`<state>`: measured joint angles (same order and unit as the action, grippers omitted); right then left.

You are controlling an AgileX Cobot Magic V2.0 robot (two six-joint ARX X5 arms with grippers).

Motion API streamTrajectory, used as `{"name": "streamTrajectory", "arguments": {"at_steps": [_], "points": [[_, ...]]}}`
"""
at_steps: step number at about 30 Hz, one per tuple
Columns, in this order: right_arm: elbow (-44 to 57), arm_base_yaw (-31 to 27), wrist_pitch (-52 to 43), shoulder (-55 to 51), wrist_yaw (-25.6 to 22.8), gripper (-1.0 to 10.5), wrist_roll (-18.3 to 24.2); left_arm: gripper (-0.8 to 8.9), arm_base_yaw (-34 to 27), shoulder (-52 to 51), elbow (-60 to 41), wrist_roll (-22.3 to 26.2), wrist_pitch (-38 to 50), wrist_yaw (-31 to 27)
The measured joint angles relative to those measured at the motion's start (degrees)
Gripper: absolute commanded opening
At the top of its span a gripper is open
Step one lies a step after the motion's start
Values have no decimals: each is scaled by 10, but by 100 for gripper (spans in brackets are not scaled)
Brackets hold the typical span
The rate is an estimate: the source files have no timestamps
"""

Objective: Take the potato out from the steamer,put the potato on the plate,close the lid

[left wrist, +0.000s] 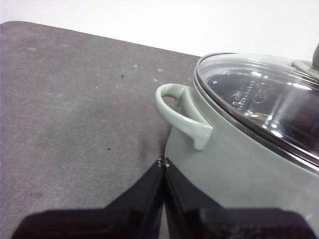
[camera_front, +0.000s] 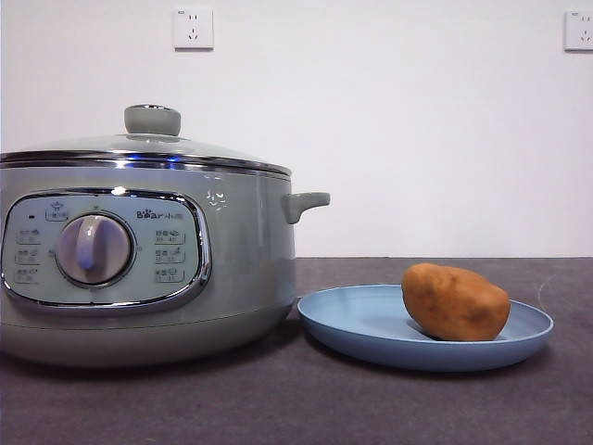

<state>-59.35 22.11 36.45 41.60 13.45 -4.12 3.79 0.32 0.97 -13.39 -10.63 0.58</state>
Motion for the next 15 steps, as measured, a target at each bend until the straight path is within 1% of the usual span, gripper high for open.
{"name": "streamTrajectory", "arguments": {"at_steps": [8,11,15], "points": [[0,0,8,0,-2,0,1,-3,0,0,0,0,0,0],[0,-8,10,-2,-2,0,21,-3,0,0,0,0,0,0],[0,-34,24,6,-2,0,51,-3,0,0,0,0,0,0]]}}
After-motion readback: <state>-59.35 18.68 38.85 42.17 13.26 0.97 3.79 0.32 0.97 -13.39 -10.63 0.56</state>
